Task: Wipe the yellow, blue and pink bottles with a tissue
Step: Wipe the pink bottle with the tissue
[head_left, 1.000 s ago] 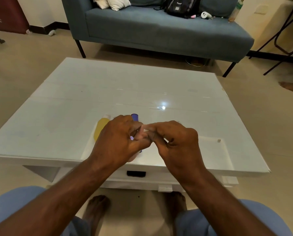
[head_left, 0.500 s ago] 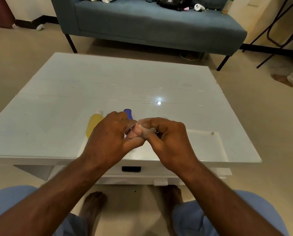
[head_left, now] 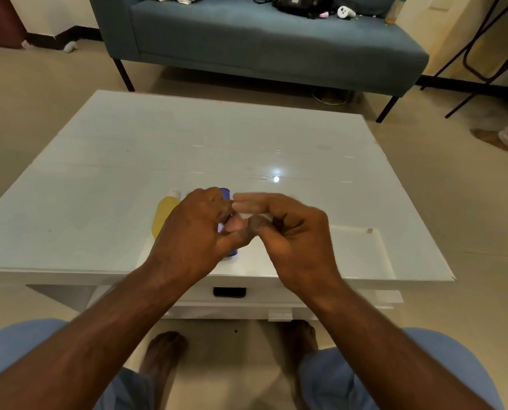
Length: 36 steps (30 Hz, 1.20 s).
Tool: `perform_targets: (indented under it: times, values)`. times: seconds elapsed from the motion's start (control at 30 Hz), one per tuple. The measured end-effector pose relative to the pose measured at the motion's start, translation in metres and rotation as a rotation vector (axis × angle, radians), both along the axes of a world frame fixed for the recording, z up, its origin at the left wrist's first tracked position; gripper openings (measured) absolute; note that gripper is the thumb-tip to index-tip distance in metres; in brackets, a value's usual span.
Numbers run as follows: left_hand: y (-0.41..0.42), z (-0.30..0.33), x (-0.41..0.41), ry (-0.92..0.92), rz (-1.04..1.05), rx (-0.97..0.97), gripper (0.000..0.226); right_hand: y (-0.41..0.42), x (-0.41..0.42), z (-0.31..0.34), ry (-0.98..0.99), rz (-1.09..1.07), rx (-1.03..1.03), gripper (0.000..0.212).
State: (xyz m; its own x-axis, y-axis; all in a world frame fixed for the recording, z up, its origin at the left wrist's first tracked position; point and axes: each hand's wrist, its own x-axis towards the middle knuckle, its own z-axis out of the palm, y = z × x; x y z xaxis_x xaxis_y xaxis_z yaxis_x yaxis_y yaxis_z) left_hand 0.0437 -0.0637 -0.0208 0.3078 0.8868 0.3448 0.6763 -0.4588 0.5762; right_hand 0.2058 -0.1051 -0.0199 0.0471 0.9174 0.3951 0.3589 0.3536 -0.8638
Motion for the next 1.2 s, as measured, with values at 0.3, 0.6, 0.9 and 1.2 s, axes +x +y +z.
perform_targets:
  times: [0.3, 0.6, 0.9, 1.2]
  values:
    - [-0.003, 0.000, 0.000, 0.142, 0.000, 0.050, 0.042, 0.012, 0.010, 0.001, 0.037, -0.091, -0.291, 0.023]
    - [-0.007, -0.002, 0.006, 0.133, -0.012, 0.013, 0.055, 0.011, 0.012, 0.007, 0.214, -0.044, -0.314, 0.014]
    - [-0.007, 0.004, 0.003, 0.254, -0.036, -0.037, 0.054, 0.008, 0.013, 0.000, -0.227, -0.035, -0.129, 0.017]
    - [-0.002, -0.003, 0.005, 0.264, -0.028, -0.035, 0.061, 0.012, 0.022, 0.009, -0.098, 0.003, -0.411, 0.018]
